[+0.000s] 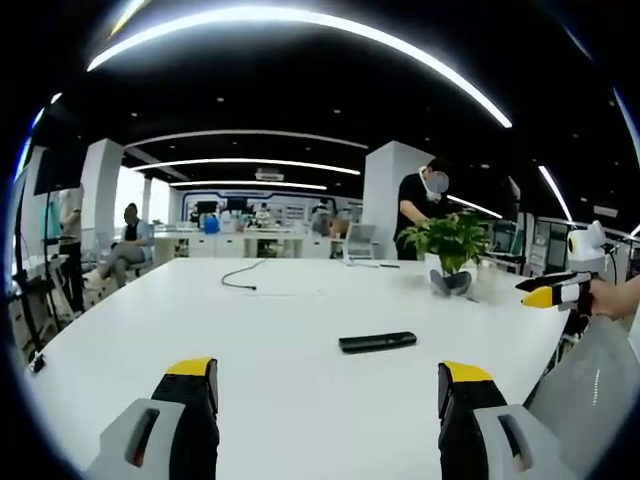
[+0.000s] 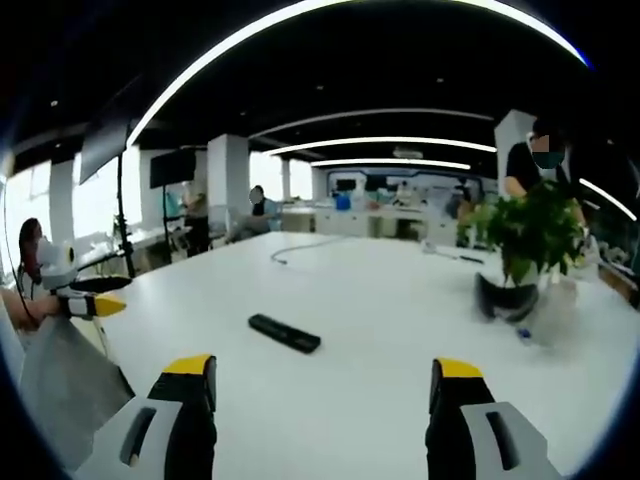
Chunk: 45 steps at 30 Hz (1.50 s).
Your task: Press the specified remote control buttons in sequence, fully releasing each button before pressing the next.
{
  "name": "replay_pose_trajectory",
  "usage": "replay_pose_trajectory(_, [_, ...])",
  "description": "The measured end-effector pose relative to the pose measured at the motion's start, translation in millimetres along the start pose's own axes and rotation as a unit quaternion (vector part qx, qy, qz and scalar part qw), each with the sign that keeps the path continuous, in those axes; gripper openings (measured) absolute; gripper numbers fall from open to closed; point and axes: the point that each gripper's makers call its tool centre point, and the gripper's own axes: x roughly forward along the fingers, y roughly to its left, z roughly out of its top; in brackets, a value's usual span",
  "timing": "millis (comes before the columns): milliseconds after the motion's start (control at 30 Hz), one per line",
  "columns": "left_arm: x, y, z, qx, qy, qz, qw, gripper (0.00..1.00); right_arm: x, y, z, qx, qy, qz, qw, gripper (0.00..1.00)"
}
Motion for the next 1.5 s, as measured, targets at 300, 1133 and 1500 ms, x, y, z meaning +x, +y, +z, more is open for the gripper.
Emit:
replay_pose_trajectory(300, [-0.5,0.9,0.1,-0.003,0.000,0.003,1.0000,0.94,-0.7,-4.3,-0.3,0.008,-0.005,-0.002,1.0000,0.86])
replay_pose_trajectory(1133, [2.5,-13.5,4.2,-0.018,-0.007,-0.037,0.9991,0.95,-4.1,-4.2,7.2,0.004,-0.021,-0.004,0.9998,0.78])
replay_pose_trajectory(1500, [4.0,-14.5,-3.1,-0.013,0.016,-0.039,0.9990,0.94,-5.4,-7.0,7.5,0.009,-0.023,-0.010,0.9996,0.77])
